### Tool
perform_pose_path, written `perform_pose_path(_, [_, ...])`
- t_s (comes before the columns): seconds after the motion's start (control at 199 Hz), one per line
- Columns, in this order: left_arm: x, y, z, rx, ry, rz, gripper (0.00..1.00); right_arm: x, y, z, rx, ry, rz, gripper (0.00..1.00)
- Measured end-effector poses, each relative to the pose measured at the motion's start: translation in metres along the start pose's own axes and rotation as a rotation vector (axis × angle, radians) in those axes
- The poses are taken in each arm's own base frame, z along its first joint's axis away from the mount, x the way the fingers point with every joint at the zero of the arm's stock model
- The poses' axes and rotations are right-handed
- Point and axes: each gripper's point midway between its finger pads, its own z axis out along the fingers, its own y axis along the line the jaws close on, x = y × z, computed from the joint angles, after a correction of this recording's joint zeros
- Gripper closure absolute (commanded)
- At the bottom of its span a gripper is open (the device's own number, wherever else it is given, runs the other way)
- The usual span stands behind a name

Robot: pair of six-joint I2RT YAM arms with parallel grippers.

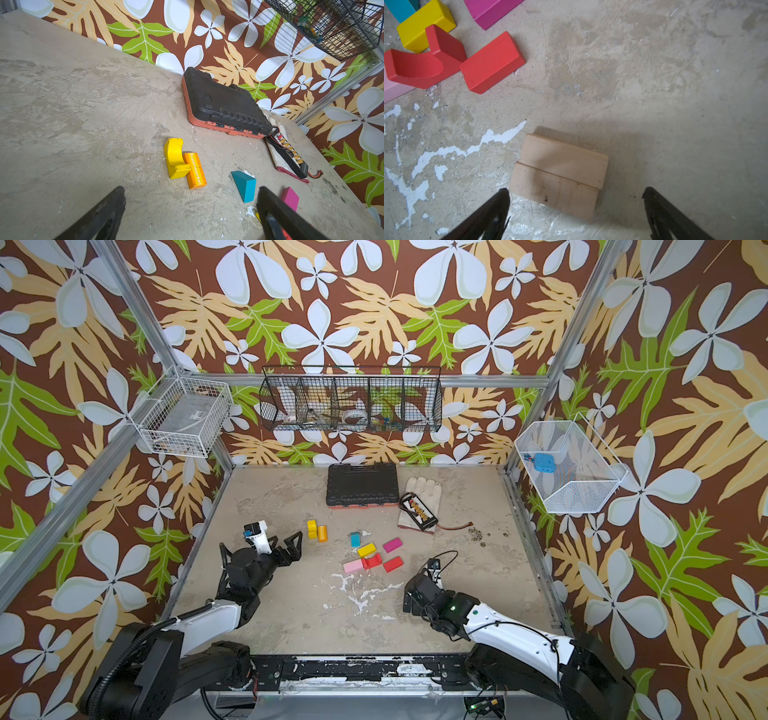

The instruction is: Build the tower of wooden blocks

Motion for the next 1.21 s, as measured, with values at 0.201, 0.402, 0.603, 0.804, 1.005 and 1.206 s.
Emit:
perform_pose_path(0.201, [0.0,-0.001,0.0,0.002,0.001,0.0,0.0,0.004,0.011,0.008,-0.024,0.029,-0.004,0.01])
perform_pose_path(0.402, [0.001,-0.001,0.0,0.002,0.004,0.001,0.0,0.007,0.013,0.014,-0.007,0.045,-0.001,0.09])
perform_pose_path(0.603, [0.004,0.001,0.001,-0.005,0.018,0.0,0.0,0.009,0.018,0.017,0.016,0.054,-0.009,0.14])
perform_pose_path(0.804, [0.005,0.001,0.001,-0.007,0.02,0.0,0.0,0.01,0.018,0.021,0.056,0.055,-0.026,0.17])
perform_pose_path(1.005, [0.005,0.001,0.001,-0.007,0.021,0.0,0.0,0.009,0.013,0.024,0.093,0.046,-0.019,0.17])
perform_pose_path(1.206, [0.005,0.001,0.001,-0.007,0.023,0.0,0.0,0.009,0.011,0.026,0.106,0.04,-0.02,0.17])
